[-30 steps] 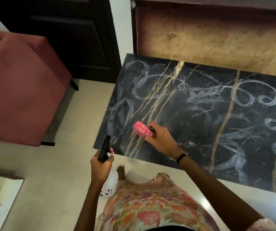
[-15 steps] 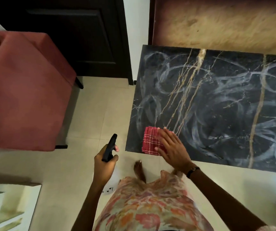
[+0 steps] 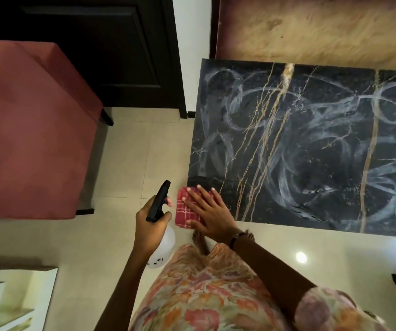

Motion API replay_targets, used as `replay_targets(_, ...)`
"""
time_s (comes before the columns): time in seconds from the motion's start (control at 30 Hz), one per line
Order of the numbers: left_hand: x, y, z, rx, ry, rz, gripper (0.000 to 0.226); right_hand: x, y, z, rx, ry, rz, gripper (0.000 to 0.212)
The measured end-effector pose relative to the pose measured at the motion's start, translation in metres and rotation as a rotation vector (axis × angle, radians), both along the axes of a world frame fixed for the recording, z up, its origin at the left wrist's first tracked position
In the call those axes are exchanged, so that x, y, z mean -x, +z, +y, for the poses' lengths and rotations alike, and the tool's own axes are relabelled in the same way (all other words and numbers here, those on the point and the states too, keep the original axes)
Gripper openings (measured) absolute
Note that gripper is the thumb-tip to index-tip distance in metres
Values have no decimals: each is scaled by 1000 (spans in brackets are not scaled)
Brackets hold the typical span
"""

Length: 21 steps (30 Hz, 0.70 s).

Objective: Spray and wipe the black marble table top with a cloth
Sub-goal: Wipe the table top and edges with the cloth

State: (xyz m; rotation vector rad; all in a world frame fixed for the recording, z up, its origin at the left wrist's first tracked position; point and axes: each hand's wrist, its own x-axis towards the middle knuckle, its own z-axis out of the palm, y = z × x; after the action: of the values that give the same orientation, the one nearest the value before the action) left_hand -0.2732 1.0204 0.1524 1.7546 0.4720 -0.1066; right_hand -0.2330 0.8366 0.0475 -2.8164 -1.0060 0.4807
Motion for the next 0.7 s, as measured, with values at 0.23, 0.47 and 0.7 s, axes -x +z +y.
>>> replay_targets(0.23, -3, -1, 3, -15, -3, -7, 42, -9, 1, -86, 12, -45, -21, 60)
replay_targets(0.47, -8, -1, 3, -25, -20, -3, 44, -39, 14, -34, -12, -221, -48, 56)
replay_targets(0.7, -19, 1, -5, -13, -66, -7, 45, -15, 10, -16, -34, -149, 7, 57)
